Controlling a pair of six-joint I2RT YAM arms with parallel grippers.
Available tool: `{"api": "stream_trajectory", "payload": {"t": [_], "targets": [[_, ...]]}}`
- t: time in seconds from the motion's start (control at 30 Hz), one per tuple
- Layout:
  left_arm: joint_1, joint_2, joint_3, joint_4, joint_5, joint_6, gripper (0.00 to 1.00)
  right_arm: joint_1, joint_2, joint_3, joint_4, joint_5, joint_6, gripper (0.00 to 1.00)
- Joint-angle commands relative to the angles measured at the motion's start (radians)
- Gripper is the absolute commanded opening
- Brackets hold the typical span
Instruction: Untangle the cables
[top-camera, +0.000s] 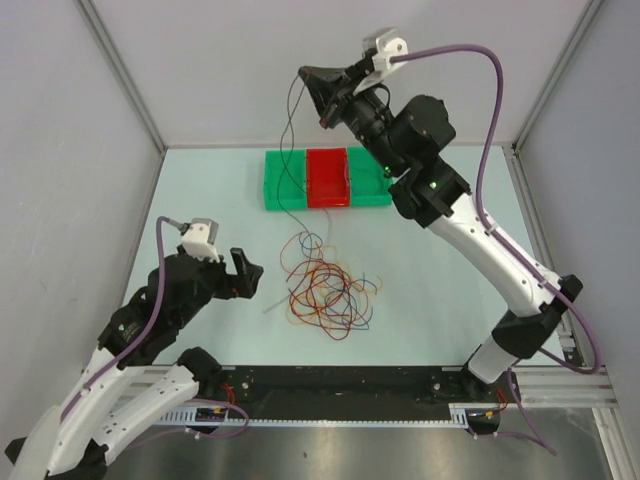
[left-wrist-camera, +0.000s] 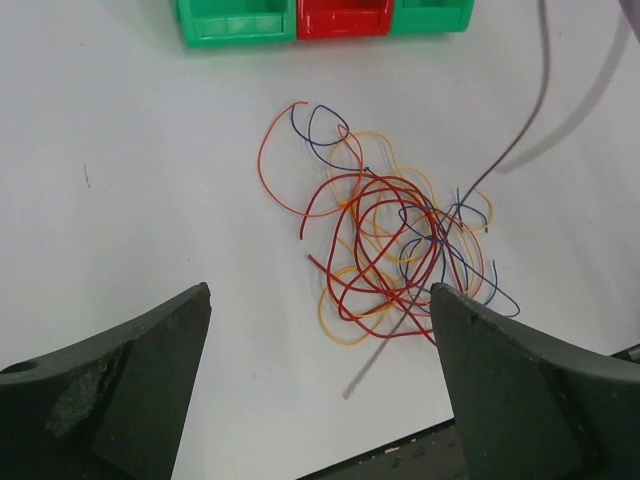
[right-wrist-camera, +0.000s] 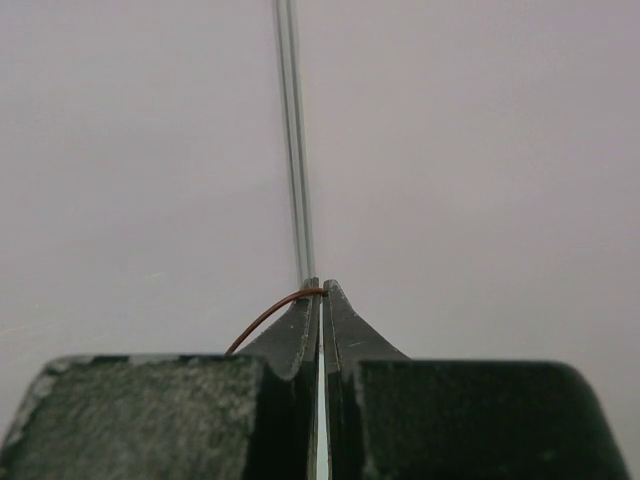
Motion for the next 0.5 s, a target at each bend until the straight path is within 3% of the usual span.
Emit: {"api": "stream_trajectory", "payload": {"t": [0.0,0.1,0.2,0.37,0.47], "targets": [[0.003,-0.027,-0.024,0.018,-0.062,-0.014,0.96,-0.048,0.121,0.243,-0.063,-0.039,-0.015,0.00],[0.013,-0.038,-0.024,0.019,-0.073,-0.014,0.96,-0.063,0.224,0.468,-0.123,-0.065,-0.022,0.00],[0.021,-0.056,-0.005,0.019,-0.087,-0.039,0.98,-0.071,0.278,0.567,-0.131,-0.064,-0.032,0.00],[0.021,-0.099,0.154,0.108,0.031,-0.131,1.00,-0.101,0.291,0.477,-0.031,-0.016,-0.021,0.00],[0.021,-0.113,0.380,0.145,0.003,-0.206,1.00,-0.136,0.332,0.469,0.007,0.000,0.013,0.00]]}}
